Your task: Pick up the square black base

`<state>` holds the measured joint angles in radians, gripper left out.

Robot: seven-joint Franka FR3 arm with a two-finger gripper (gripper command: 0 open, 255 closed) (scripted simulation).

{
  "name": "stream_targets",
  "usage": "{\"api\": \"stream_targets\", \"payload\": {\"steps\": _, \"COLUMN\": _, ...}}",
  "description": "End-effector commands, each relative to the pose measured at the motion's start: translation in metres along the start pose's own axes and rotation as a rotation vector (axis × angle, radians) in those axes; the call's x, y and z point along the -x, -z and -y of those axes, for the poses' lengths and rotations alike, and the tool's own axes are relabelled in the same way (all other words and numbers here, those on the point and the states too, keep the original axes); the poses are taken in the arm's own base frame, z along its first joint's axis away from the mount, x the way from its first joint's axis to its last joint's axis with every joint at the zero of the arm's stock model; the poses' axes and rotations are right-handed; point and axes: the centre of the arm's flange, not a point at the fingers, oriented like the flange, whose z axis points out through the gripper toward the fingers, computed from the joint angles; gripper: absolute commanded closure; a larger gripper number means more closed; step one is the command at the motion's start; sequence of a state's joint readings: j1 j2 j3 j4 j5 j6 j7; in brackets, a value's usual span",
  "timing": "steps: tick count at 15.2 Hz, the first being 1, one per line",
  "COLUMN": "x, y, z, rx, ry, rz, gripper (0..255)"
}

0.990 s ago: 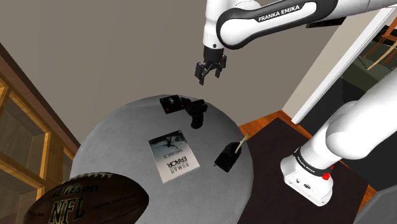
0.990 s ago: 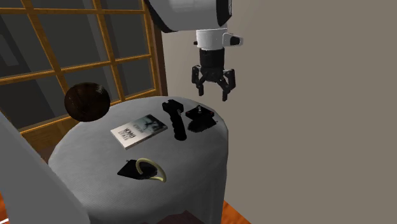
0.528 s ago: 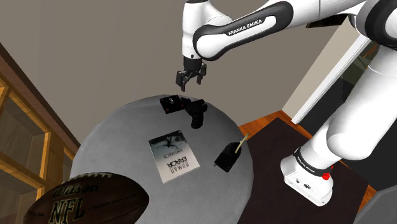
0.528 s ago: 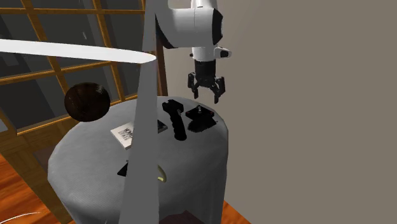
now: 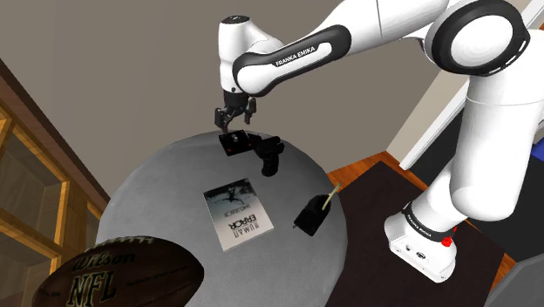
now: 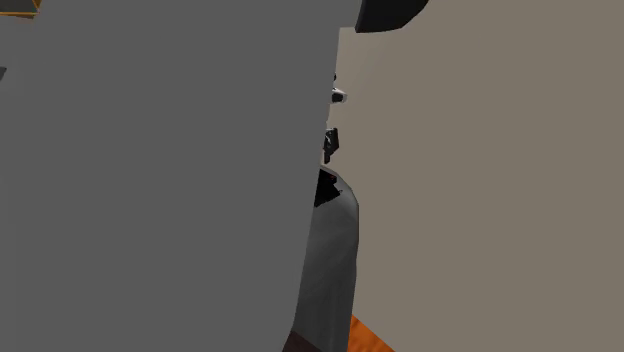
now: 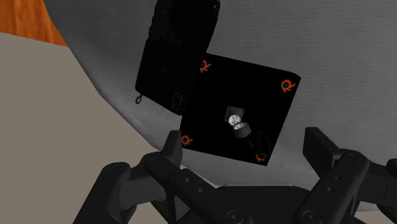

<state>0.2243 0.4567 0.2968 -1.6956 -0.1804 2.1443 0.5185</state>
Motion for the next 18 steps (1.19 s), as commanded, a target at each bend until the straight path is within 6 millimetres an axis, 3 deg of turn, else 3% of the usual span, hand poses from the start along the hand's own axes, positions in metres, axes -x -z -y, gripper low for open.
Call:
{"api": "stream_targets", "payload": {"steps": 1, "x": -0.002, "y": -0.013, "z": 0.003, "rx": -0.001, "ry": 0.002, "rz": -0.001, "gripper": 0}}
{"api": "stream_targets", "payload": {"steps": 8, "x": -0.002, "y": -0.042, "z": 0.003, "rx": -0.001, "ry": 0.002, "rz": -0.001, "gripper": 0}}
{"api": "stream_targets", "payload": {"steps": 9, "x": -0.002, "y": -0.042, "z": 0.003, "rx": -0.001, "ry": 0.002, "rz": -0.001, "gripper": 255}}
{"api": "stream_targets", "payload": {"steps": 18, "x": -0.002, "y": -0.042, "z": 0.003, "rx": -0.001, "ry": 0.002, "rz": -0.001, "gripper": 255}}
